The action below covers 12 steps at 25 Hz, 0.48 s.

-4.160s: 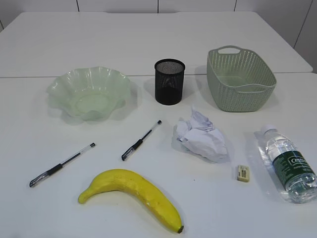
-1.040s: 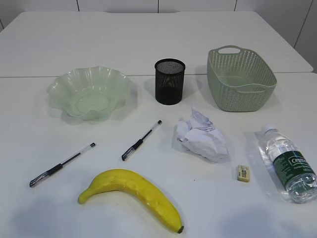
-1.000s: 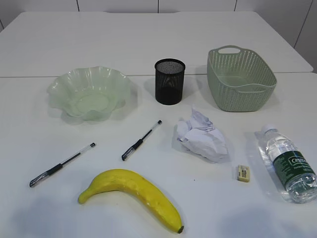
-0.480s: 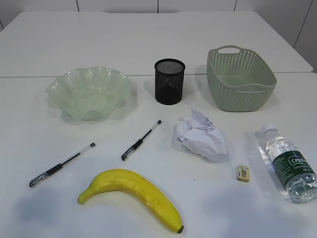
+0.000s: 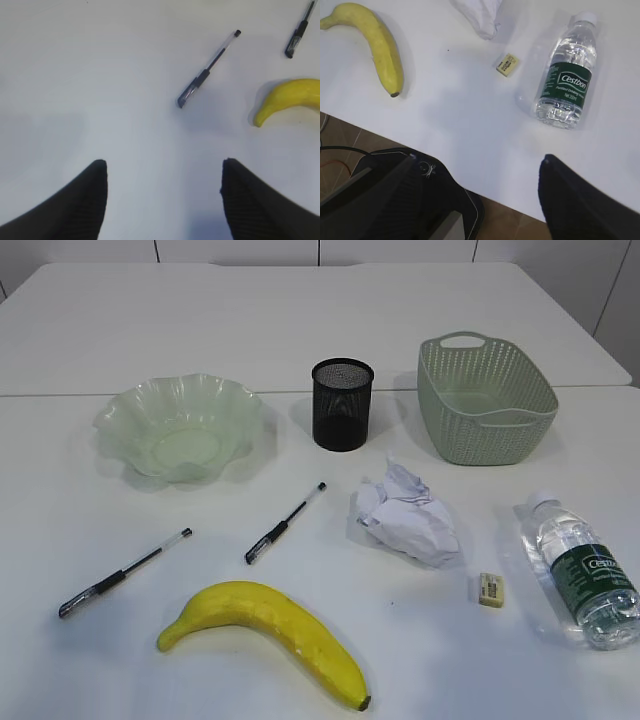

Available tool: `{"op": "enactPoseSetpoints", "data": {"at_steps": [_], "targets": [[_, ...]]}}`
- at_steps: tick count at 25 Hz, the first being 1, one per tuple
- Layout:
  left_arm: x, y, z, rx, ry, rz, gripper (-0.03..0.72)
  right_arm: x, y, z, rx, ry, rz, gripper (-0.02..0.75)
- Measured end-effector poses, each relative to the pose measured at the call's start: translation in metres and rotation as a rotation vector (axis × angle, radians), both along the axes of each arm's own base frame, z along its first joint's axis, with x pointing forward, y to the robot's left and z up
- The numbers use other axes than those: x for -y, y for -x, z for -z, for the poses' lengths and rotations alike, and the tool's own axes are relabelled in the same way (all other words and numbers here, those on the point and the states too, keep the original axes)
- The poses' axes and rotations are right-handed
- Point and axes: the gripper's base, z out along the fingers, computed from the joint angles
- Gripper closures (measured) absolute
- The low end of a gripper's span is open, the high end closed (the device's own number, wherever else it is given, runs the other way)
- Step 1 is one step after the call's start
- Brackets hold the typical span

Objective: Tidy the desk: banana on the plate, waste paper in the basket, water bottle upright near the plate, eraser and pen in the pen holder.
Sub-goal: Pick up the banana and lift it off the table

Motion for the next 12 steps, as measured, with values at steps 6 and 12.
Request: {"op": "enactPoseSetpoints", "data": {"at_steps": [6, 12], "targets": [[0.002, -0.02, 0.005, -0.02, 0.025, -0.005, 0.182, -0.004, -0.015, 0.004, -0.034, 0.008, 0.002, 0.202], [0.003, -0.038, 0.007, -0.05, 0.014, 0.031, 0.192, -0.006, -0.025, 0.004, 0.0, -0.001, 0.008, 0.202]]}}
